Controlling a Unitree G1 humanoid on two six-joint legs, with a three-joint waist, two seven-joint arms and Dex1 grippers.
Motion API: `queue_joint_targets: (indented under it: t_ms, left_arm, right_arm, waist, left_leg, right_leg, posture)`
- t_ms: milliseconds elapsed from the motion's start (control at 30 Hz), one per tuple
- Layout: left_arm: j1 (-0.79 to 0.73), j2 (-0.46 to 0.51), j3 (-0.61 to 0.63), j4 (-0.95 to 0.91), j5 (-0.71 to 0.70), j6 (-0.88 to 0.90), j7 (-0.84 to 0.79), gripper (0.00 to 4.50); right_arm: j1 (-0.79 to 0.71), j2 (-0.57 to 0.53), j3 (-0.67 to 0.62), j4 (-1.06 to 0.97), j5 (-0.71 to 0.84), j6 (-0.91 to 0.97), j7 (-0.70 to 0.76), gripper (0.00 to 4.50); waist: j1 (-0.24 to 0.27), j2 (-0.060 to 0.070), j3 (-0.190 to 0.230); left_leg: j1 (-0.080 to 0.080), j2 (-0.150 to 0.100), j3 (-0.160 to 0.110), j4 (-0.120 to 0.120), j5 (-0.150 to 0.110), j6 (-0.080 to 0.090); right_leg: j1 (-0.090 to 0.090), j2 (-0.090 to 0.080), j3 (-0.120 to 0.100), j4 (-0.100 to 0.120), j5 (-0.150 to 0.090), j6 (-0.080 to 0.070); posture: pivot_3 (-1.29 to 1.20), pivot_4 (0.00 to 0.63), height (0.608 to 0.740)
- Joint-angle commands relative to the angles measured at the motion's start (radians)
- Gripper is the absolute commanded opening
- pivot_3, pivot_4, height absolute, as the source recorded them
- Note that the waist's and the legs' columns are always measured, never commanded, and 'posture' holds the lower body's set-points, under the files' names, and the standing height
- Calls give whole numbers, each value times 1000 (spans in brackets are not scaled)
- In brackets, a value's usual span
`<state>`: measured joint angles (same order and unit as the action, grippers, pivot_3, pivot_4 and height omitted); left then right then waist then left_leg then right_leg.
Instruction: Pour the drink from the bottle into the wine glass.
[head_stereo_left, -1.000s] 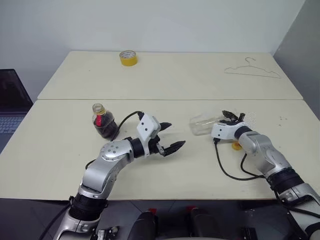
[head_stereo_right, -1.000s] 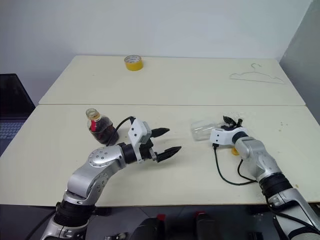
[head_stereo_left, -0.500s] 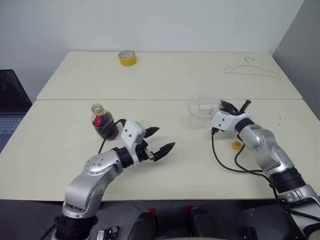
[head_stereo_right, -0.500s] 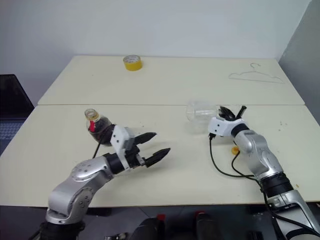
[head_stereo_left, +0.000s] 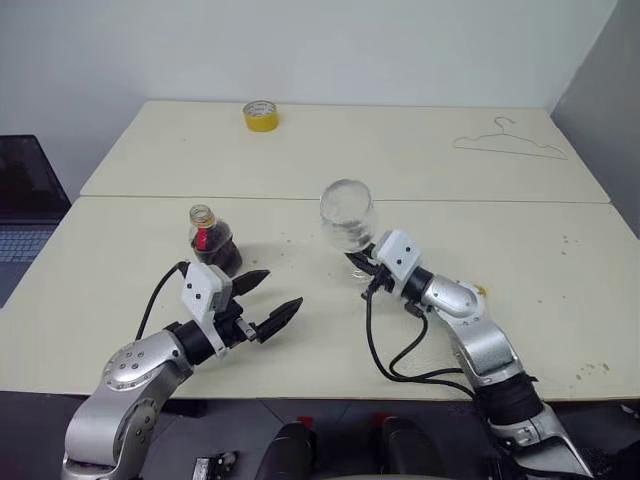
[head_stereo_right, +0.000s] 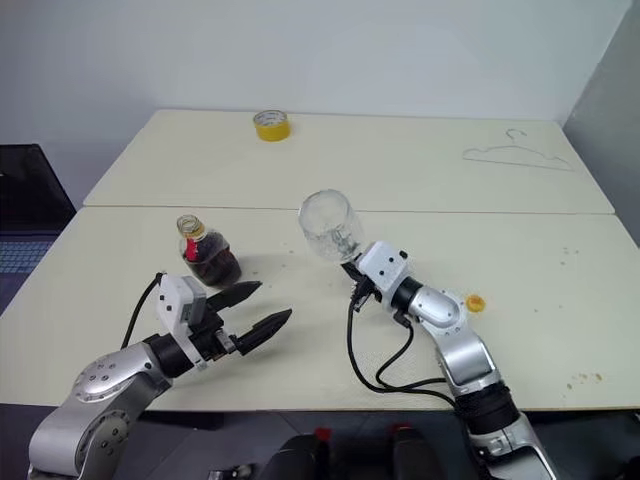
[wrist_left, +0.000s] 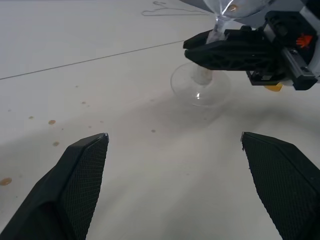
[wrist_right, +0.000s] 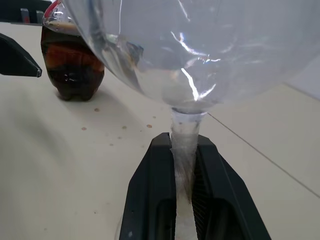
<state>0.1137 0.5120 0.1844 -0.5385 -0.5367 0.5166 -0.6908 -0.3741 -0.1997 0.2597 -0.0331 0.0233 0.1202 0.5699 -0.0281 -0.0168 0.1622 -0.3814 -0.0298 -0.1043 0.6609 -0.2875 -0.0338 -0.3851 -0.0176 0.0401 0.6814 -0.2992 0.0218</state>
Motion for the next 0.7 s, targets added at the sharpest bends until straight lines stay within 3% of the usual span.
queue_joint_targets:
  t_ms: [33,533,567,700]
  left_arm:
    - [3,6,12,-13,-12,-27,-3,4500]
    - [-7,6,-12,9,11,-51,4,4500]
    - [-9,6,-13,11,11,-52,4,4500]
    - [-12,9,-19,18,16,-58,2,4500]
  right_arm:
    - [-25,20,-13,60,27,-83,16,129]
    - [-25,63,14,267,-10,-234,42,129]
    - [-24,61,15,271,-14,-236,42,870]
    - [-23,53,13,279,-24,-248,36,2182]
  waist:
    - [0,0,0]
    - [-3,0,0]
    - [-3,0,0]
    - [-3,0,0]
  left_leg:
    - [0,0,0,0,0,0]
    - [0,0,0,0,0,0]
    - [0,0,0,0,0,0]
    - [0,0,0,0,0,0]
  right_leg:
    - [0,0,0,0,0,0]
    - [-1,0,0,0,0,0]
    - [-1,0,0,0,0,0]
    - [-1,0,0,0,0,0]
  posture:
    - [0,150,740]
    - [0,150,740]
    - [0,150,740]
    - [0,150,740]
